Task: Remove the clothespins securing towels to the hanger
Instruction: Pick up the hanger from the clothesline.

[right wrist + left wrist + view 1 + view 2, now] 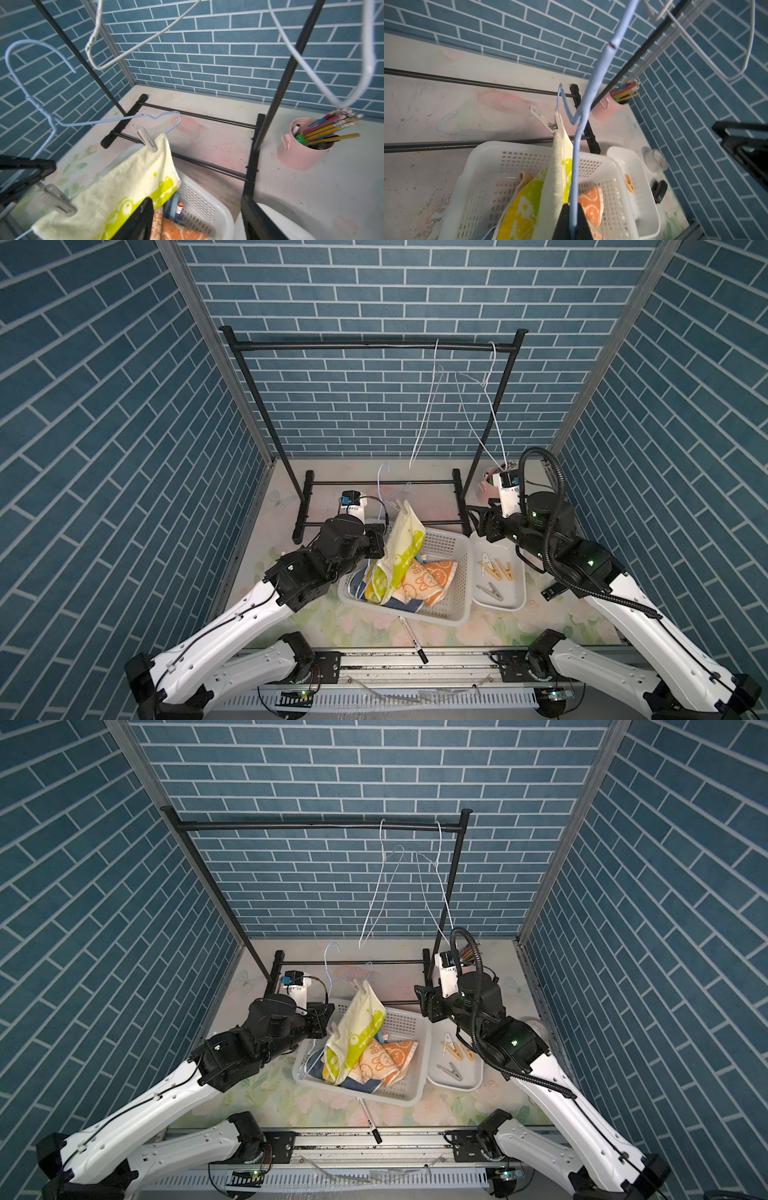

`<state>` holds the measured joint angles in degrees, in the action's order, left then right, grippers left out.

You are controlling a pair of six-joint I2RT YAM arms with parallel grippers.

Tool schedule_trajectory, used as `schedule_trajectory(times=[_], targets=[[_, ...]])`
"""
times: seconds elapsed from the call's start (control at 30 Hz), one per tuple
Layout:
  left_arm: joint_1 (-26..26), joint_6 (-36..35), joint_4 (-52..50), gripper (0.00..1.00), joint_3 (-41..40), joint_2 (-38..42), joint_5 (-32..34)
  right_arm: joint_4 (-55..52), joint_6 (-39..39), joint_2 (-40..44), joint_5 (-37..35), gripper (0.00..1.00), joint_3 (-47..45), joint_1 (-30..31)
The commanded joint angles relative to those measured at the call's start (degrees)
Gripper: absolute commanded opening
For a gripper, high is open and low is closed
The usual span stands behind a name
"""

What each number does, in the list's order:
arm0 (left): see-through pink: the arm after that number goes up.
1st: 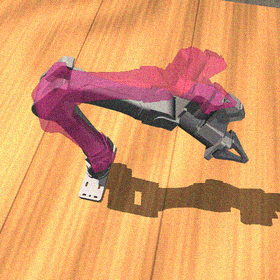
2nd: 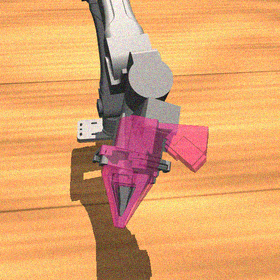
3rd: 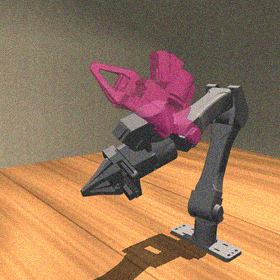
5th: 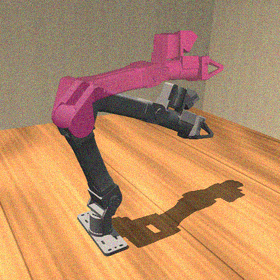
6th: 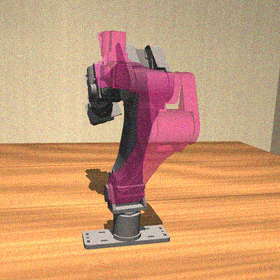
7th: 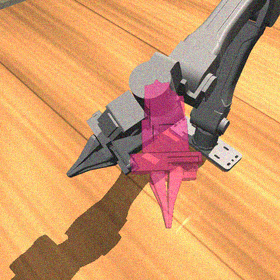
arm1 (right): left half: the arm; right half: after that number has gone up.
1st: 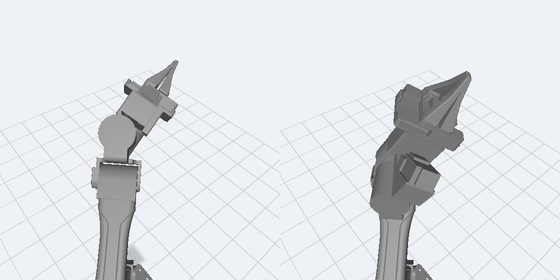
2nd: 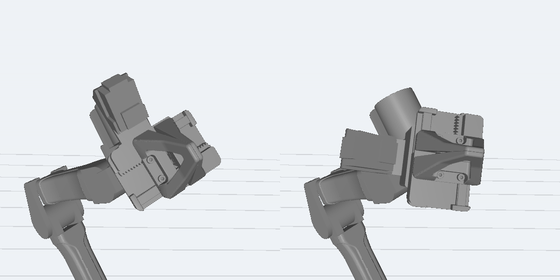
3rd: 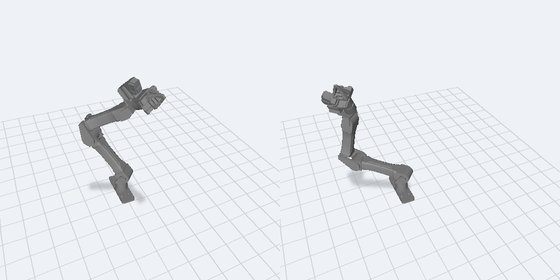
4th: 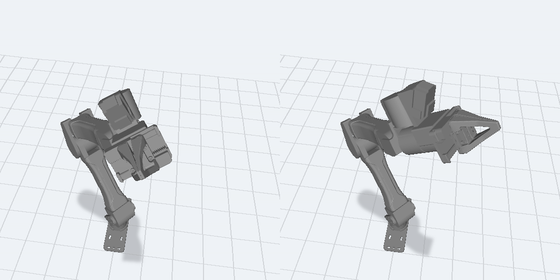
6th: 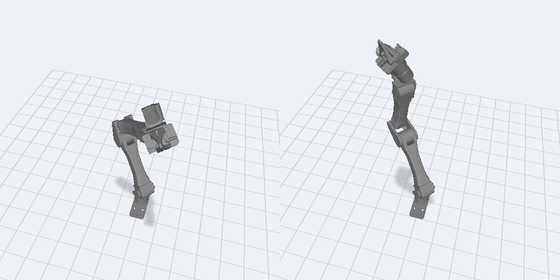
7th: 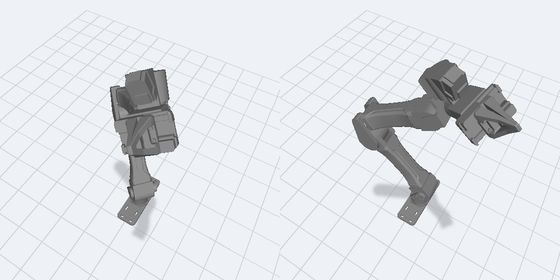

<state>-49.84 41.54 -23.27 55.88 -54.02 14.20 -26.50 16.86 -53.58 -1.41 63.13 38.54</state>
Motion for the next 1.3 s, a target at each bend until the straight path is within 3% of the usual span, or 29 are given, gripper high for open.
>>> schedule_trajectory(times=[0.0, 0.2, 0.3, 0.43, 0.7, 1.1, 1.27], targets=[[-3.2, 9.8, 8.7, 0.00, -2.0, -1.0, 12.1, 1.6, 6.7, -1.0, 9.8, 0.66, -2.8, -0.1], [-7.1, 19.0, 13.0, 0.00, -2.1, -6.8, 19.0, 15.7, 19.0, -1.7, 20.8, 0.62, -10.1, 1.0], [-7.7, 25.2, 8.6, 0.00, 0.7, -9.3, 23.4, 18.5, 20.8, -1.8, 21.8, 0.61, -12.1, 3.4], [-8.2, 33.8, -0.8, 0.00, 6.0, -13.0, 27.2, 18.9, 18.8, -1.4, 19.0, 0.61, -12.6, 8.0], [-8.7, 43.6, -11.1, 0.00, 10.9, -17.1, 30.7, 18.9, 14.6, -2.2, 11.3, 0.62, -12.7, 17.4], [-8.8, 46.5, -19.0, 0.00, 16.8, -21.6, 31.6, 19.4, 4.5, -2.7, -3.3, 0.62, -12.6, 30.6], [-8.8, 46.5, -19.7, 0.00, 17.4, -22.0, 32.3, 21.2, 1.9, -3.3, -5.2, 0.61, -12.3, 32.9]])
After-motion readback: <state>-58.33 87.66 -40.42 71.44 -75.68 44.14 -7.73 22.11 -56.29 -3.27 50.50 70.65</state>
